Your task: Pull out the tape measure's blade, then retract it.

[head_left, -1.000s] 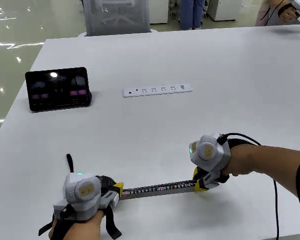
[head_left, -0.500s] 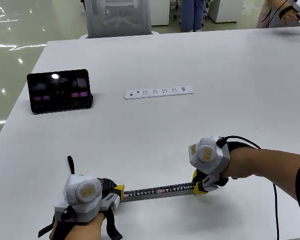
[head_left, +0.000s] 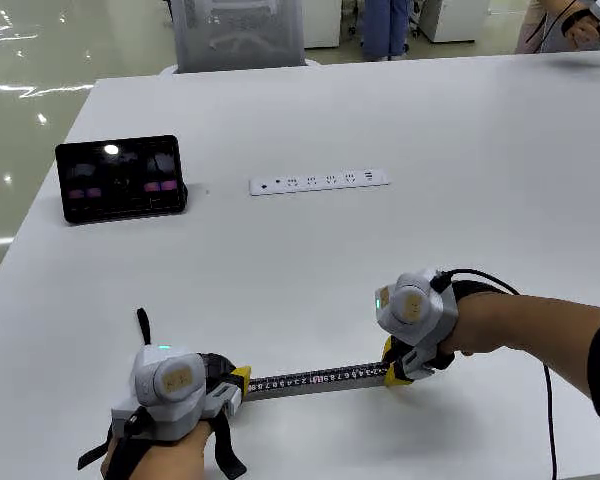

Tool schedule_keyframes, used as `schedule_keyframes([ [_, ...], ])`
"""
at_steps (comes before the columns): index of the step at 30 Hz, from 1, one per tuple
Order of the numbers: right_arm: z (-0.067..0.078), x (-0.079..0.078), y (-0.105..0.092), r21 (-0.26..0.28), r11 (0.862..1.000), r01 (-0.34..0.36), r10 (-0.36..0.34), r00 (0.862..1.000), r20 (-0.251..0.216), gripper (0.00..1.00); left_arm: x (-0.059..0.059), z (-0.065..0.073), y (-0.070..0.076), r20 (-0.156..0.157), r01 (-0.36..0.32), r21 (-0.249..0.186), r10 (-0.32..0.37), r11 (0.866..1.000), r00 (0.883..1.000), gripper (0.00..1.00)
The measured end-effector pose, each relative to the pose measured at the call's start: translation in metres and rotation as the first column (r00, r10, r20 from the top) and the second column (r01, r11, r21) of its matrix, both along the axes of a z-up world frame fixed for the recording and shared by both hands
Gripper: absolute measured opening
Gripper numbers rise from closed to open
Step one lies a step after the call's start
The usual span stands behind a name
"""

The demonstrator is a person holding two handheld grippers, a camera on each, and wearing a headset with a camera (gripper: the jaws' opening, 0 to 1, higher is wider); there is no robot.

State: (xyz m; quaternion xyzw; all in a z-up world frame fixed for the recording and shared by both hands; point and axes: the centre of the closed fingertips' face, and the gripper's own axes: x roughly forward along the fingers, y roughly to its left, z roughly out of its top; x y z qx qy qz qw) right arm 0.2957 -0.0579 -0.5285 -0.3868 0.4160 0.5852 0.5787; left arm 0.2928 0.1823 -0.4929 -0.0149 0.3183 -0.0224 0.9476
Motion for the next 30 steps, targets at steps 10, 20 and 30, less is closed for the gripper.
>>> schedule_keyframes([
  [10,-0.0006,0.0001,0.0033,0.0,1.0,0.003,-0.003,1.0,0.004,0.11,0.0,0.0003,-0.0003,-0.006,0.004,0.0,-0.004,1.0,1.0,0.63],
  [20,-0.0004,-0.0009,0.006,-0.001,1.0,0.006,-0.006,1.0,0.006,0.11,-0.0014,0.0005,-0.0008,-0.007,0.006,0.003,-0.006,1.0,1.0,0.62],
  [30,-0.0013,-0.0005,0.0082,0.007,1.0,0.014,-0.015,1.0,0.01,0.11,-0.001,-0.0002,-0.0011,-0.005,0.006,0.006,-0.006,1.0,1.0,0.62],
])
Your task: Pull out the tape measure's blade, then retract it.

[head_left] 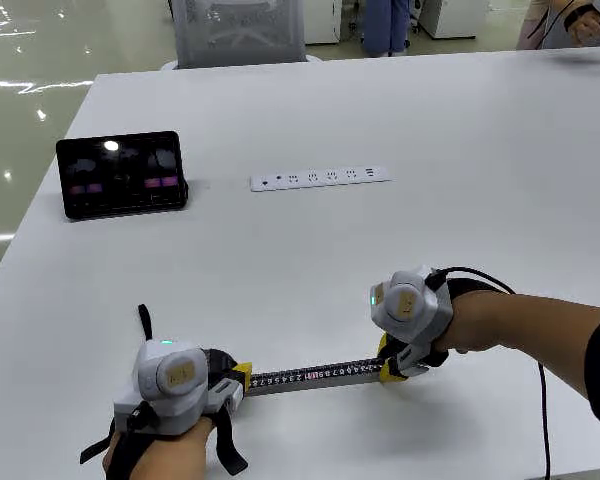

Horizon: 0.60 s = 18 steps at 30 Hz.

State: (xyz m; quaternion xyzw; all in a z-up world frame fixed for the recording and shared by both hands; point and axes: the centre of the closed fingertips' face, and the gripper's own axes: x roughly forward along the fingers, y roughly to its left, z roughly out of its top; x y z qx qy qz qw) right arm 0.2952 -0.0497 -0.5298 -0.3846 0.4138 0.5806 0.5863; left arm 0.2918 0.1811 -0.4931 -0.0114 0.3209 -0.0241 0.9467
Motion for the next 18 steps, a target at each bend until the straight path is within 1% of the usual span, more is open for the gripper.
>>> schedule_keyframes([
  [7,0.0004,-0.0008,0.0014,-0.001,1.0,0.001,-0.001,1.0,0.008,0.11,-0.0001,0.0003,-0.0004,0.002,0.001,0.002,-0.001,1.0,1.0,0.62],
  [10,0.0004,-0.0002,0.0016,0.006,1.0,0.026,-0.026,1.0,0.003,0.11,0.0,0.0003,-0.0003,0.0,0.002,0.002,-0.002,1.0,1.0,0.62],
  [18,0.0007,0.0002,0.0038,0.005,1.0,0.016,-0.016,1.0,0.004,0.11,-0.0002,0.0009,-0.0005,0.001,0.002,0.003,-0.002,1.0,1.0,0.62],
])
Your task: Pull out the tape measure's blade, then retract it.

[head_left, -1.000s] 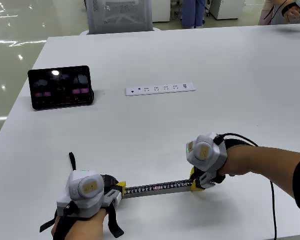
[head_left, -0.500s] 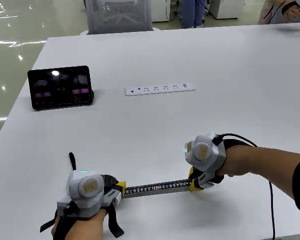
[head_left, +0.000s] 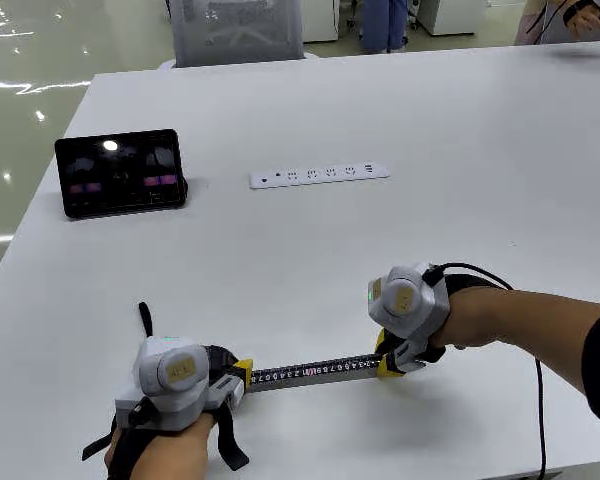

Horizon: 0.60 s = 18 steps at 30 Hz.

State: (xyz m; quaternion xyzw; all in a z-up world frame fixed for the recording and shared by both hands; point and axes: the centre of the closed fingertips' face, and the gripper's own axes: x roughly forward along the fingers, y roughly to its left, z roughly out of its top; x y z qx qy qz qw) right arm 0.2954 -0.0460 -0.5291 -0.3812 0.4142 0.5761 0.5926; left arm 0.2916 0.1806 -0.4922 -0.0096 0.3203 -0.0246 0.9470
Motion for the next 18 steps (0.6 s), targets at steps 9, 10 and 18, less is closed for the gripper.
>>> schedule_keyframes([
  [9,0.0001,-0.0003,0.0011,0.008,1.0,0.005,-0.005,1.0,0.001,0.11,-0.0003,0.0,-0.0005,-0.002,0.002,0.002,-0.002,1.0,1.0,0.62],
  [10,-0.0001,-0.0002,0.0014,0.01,1.0,0.005,-0.005,1.0,0.0,0.11,-0.0002,0.0,-0.0004,-0.003,0.002,0.003,-0.002,1.0,1.0,0.62],
  [18,0.0011,-0.0008,0.0036,0.008,1.0,-0.006,0.006,1.0,-0.004,0.11,-0.0003,0.0005,-0.0007,-0.005,0.004,0.003,-0.004,1.0,1.0,0.62],
])
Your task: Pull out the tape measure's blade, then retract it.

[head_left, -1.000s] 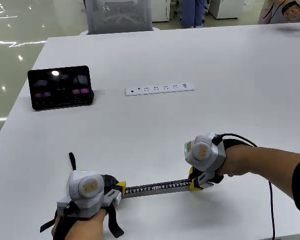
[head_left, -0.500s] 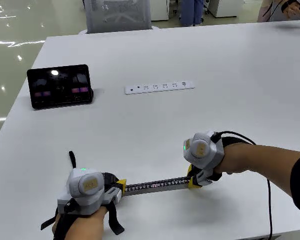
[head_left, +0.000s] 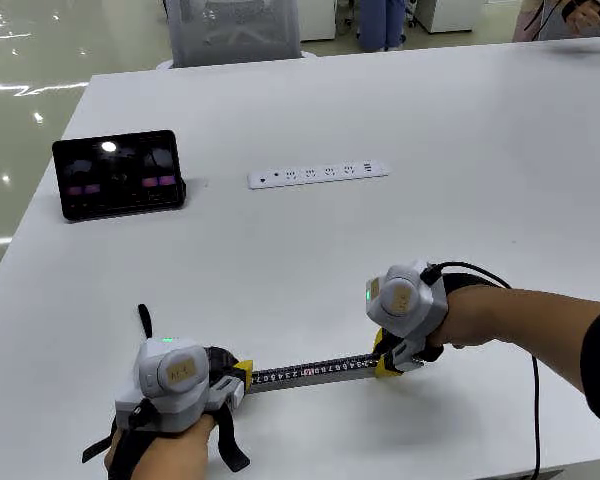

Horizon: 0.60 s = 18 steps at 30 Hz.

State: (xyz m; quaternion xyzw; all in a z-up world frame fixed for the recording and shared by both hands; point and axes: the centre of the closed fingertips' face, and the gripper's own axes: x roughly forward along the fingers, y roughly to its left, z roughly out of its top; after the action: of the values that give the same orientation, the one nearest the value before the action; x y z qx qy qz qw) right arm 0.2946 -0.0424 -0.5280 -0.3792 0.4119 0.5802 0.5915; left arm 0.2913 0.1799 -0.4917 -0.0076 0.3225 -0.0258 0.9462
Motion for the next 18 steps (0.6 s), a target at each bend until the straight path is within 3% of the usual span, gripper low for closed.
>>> schedule_keyframes([
  [18,0.001,-0.0001,0.0057,0.008,1.0,-0.013,0.013,1.0,-0.002,0.11,-0.0003,0.0004,-0.0003,-0.004,0.002,0.0,-0.002,1.0,1.0,0.62],
])
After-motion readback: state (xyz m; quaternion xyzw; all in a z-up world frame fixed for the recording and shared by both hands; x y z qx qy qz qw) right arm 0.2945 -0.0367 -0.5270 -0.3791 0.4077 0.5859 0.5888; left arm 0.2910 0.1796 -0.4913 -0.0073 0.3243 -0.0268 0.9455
